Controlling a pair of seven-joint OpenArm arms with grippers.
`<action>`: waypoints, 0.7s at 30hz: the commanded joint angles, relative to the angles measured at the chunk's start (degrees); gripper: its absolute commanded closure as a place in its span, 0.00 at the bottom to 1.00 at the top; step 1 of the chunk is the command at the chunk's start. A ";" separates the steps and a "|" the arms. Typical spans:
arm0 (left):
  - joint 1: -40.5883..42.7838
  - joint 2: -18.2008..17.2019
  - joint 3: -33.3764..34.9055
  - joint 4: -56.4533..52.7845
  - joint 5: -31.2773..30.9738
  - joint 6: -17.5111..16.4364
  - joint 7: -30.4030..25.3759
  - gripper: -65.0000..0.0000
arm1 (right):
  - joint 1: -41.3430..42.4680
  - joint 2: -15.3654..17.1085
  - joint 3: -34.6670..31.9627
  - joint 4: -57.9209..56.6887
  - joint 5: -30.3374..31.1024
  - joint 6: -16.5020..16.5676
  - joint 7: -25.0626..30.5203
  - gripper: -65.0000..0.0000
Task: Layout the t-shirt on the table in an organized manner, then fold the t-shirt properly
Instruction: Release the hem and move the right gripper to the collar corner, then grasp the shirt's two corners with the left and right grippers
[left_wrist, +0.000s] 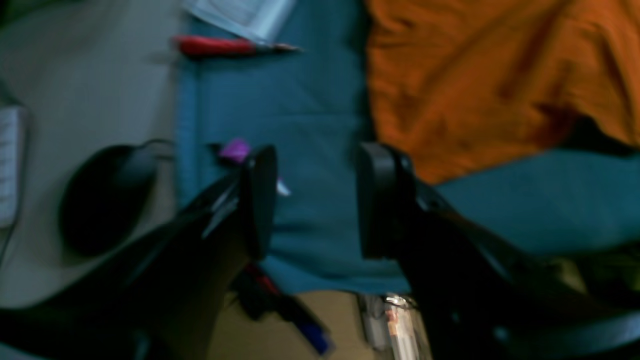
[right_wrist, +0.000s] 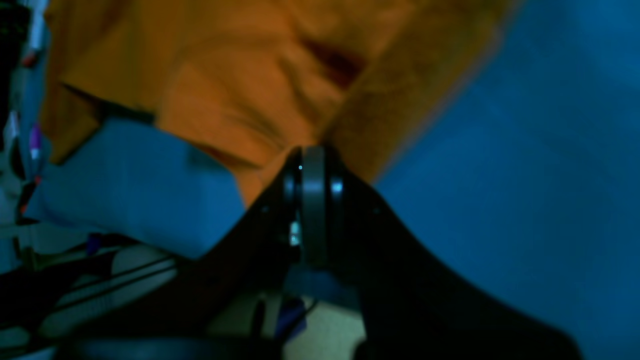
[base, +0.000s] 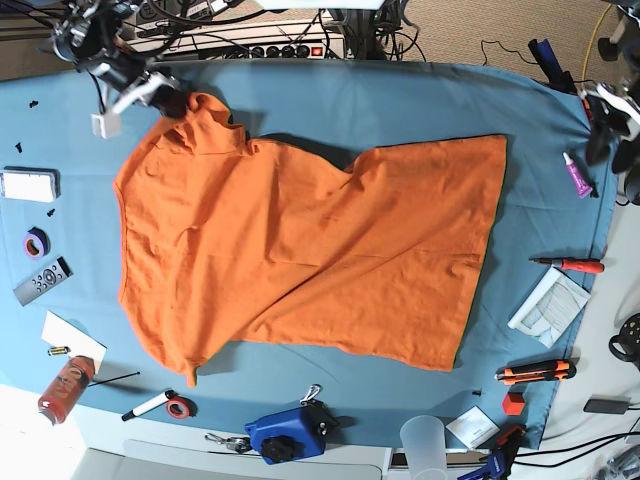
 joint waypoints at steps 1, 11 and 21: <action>0.98 0.52 -0.31 0.76 -2.64 -0.02 -0.96 0.62 | 0.00 1.53 1.44 0.85 1.33 0.50 0.79 1.00; 2.56 7.78 19.34 -1.90 7.89 2.73 -7.13 0.61 | 0.00 7.45 3.74 0.85 1.05 0.50 0.79 1.00; -2.27 11.28 29.24 -7.87 27.65 14.47 -15.78 0.51 | 0.04 13.09 3.74 0.85 0.70 0.55 0.79 1.00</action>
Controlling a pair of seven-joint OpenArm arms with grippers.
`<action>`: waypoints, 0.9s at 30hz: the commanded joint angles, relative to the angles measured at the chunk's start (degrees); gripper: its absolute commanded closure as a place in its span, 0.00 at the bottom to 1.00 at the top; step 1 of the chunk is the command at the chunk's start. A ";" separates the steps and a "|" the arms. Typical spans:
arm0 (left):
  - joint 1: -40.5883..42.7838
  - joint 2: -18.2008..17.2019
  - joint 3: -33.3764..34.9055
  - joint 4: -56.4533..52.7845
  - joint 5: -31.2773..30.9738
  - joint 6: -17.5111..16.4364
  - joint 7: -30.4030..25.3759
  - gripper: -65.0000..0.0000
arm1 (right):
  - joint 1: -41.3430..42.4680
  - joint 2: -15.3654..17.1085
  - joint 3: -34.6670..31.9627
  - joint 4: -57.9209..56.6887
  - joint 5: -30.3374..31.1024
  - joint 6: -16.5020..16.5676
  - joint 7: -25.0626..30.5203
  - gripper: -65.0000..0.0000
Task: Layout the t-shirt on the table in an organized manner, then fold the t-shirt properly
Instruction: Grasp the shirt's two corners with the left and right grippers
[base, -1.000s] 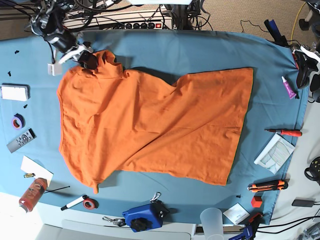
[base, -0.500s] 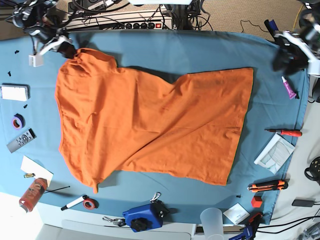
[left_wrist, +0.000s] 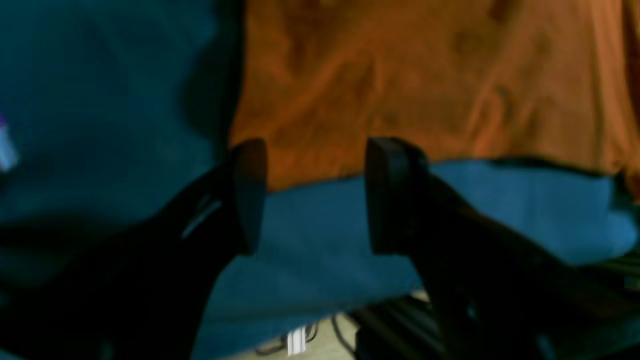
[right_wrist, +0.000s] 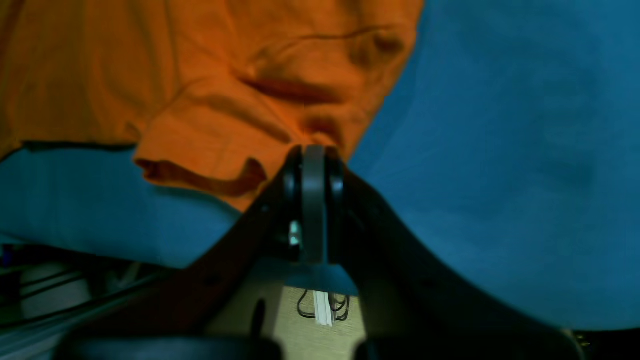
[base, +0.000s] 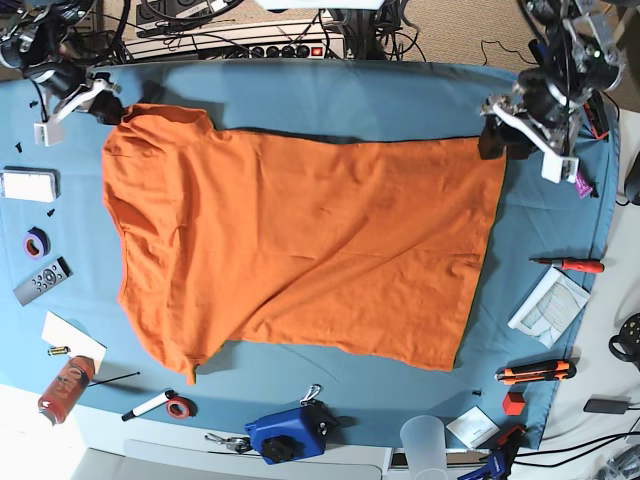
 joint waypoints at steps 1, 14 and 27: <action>-0.92 -0.04 -0.22 -0.96 -0.39 0.02 -0.96 0.51 | -0.02 1.33 0.31 0.85 0.98 0.48 0.82 1.00; -4.63 0.26 -0.26 -14.34 -0.98 0.94 1.92 0.54 | -0.02 2.93 0.31 0.83 1.16 0.50 0.82 1.00; -4.63 0.22 -2.62 -13.66 -2.16 0.39 5.99 1.00 | -0.02 2.95 0.35 0.85 11.28 0.91 0.82 1.00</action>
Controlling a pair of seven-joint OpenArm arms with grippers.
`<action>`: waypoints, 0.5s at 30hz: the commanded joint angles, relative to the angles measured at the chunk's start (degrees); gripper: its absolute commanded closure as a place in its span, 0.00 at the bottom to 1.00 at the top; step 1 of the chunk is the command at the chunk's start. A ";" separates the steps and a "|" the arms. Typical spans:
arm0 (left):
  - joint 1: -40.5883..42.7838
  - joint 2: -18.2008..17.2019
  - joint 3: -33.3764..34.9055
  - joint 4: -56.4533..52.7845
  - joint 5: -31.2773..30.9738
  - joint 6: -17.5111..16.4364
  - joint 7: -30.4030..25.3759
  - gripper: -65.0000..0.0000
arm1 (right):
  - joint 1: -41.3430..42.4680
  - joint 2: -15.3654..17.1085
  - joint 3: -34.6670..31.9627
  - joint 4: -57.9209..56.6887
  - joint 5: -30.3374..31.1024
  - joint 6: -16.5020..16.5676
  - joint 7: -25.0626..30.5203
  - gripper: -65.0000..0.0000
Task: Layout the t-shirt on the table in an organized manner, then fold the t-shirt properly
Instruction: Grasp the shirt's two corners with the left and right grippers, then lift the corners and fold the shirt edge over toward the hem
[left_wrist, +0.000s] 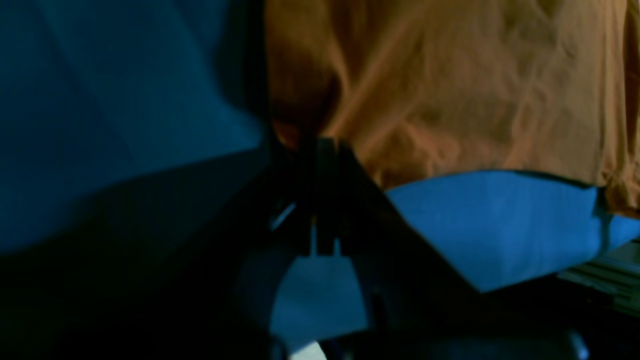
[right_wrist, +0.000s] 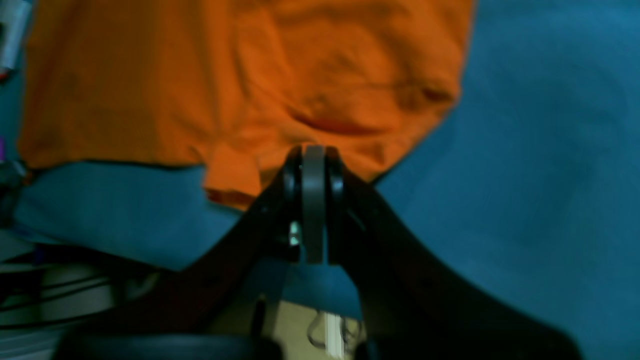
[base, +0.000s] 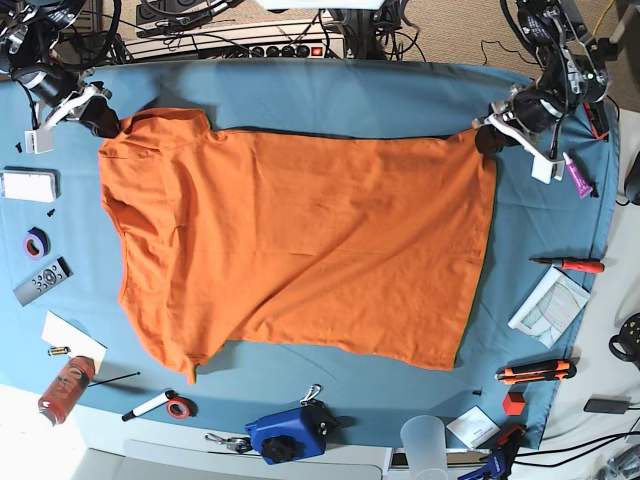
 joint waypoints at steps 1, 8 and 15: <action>0.31 -0.39 -1.46 1.22 -0.26 -0.48 1.62 1.00 | 0.00 1.11 0.39 0.85 2.82 0.28 0.97 1.00; 0.90 -0.46 -9.75 2.73 -7.69 -6.32 5.97 1.00 | 0.00 1.11 1.01 0.85 5.79 0.28 0.97 1.00; 5.27 -2.25 -10.23 2.80 -10.03 -6.25 6.03 1.00 | -1.55 1.36 8.57 4.85 12.20 0.28 0.97 1.00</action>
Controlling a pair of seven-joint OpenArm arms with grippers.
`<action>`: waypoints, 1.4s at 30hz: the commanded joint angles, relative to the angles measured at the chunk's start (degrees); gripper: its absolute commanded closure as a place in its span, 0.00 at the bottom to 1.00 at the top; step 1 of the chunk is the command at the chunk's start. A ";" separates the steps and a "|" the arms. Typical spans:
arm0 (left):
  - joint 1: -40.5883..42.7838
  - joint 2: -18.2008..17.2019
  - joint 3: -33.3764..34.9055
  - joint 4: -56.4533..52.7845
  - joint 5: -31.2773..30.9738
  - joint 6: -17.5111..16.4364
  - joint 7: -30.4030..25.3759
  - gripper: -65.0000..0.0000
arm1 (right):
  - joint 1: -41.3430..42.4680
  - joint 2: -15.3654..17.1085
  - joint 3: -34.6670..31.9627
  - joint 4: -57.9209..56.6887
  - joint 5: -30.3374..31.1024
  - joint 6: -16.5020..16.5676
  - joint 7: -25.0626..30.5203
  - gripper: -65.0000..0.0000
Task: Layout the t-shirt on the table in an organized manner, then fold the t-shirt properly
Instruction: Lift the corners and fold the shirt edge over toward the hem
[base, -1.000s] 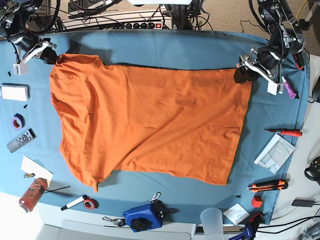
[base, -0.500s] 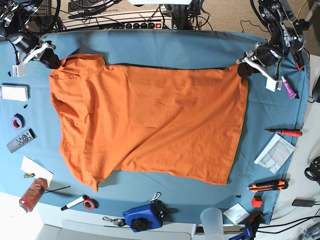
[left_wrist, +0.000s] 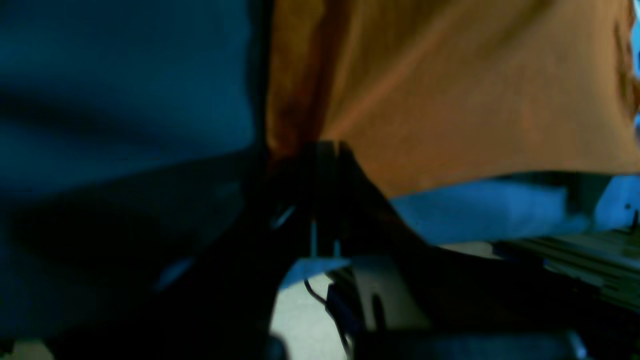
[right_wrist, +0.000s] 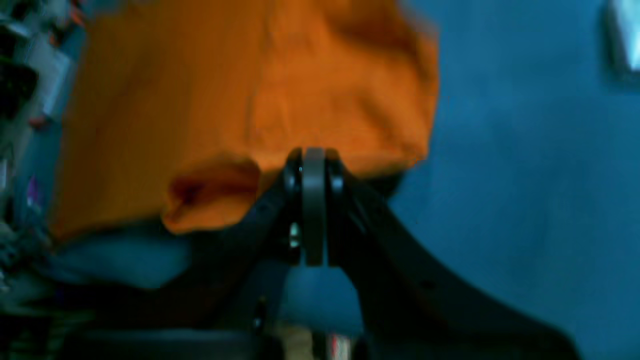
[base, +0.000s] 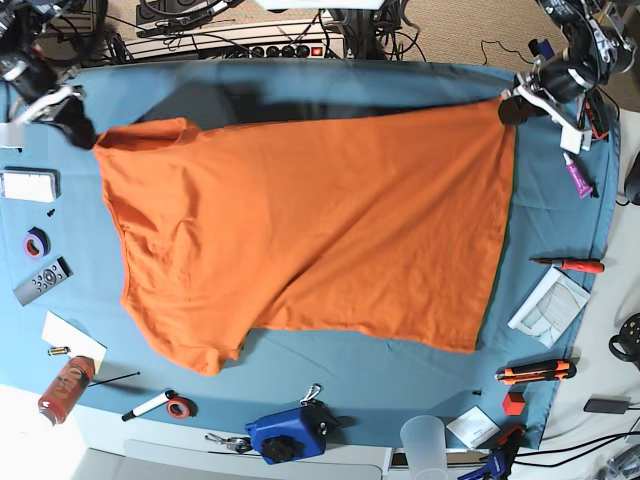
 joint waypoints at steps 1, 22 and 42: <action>0.87 -1.68 -0.37 1.09 -1.51 -0.22 -0.57 1.00 | -1.29 1.33 1.07 1.70 2.05 0.14 1.08 1.00; 0.20 -5.07 -1.79 1.62 -4.39 -3.58 -1.03 1.00 | -1.70 1.57 0.79 3.37 -2.99 0.14 1.08 1.00; -14.80 -8.55 8.31 1.09 12.70 0.00 -8.83 1.00 | 19.02 1.57 -20.87 1.57 -35.17 0.14 10.25 1.00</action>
